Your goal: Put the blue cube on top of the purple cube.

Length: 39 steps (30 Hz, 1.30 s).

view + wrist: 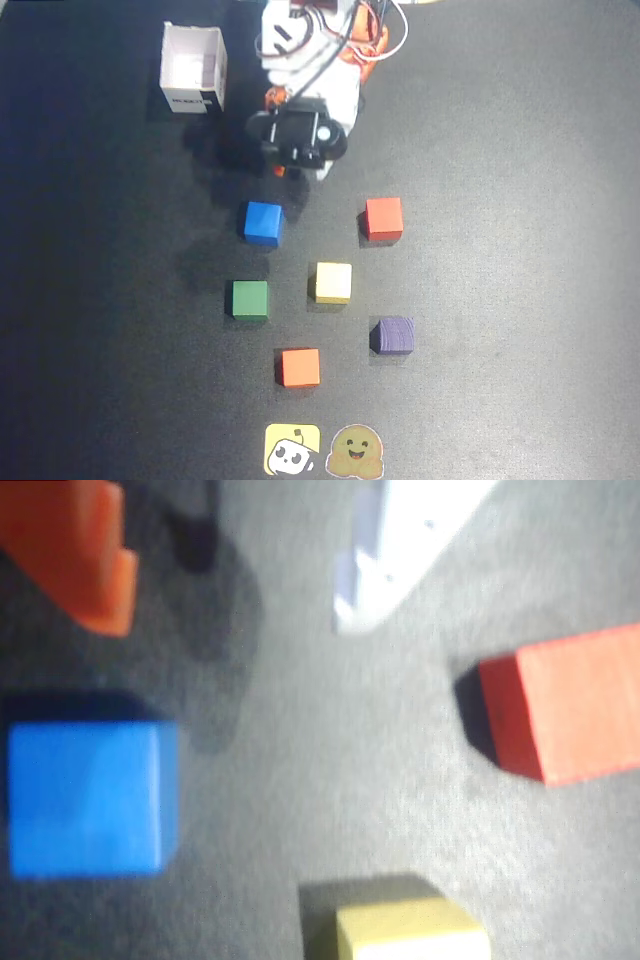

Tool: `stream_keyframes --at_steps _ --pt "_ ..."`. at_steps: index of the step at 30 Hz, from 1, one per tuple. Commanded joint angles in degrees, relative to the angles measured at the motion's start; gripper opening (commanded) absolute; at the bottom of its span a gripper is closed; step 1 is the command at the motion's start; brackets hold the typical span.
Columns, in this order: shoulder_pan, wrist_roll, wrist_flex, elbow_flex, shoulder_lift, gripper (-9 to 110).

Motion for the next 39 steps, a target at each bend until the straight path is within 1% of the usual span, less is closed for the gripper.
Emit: stream_keyframes --at_steps 1,6,7,13,19,39 --pt "0.70 -0.53 -3.60 -9.40 -12.92 15" --pt "2.72 -0.70 -3.87 -17.84 -27.33 16" --pt "3.43 -0.70 -4.04 -18.28 -29.00 19" --pt "6.68 -1.14 -7.38 -17.58 -36.65 24" --pt "7.21 -1.41 -11.34 -17.58 -43.51 24" --pt "7.29 -5.01 -17.93 -17.49 -53.17 23"
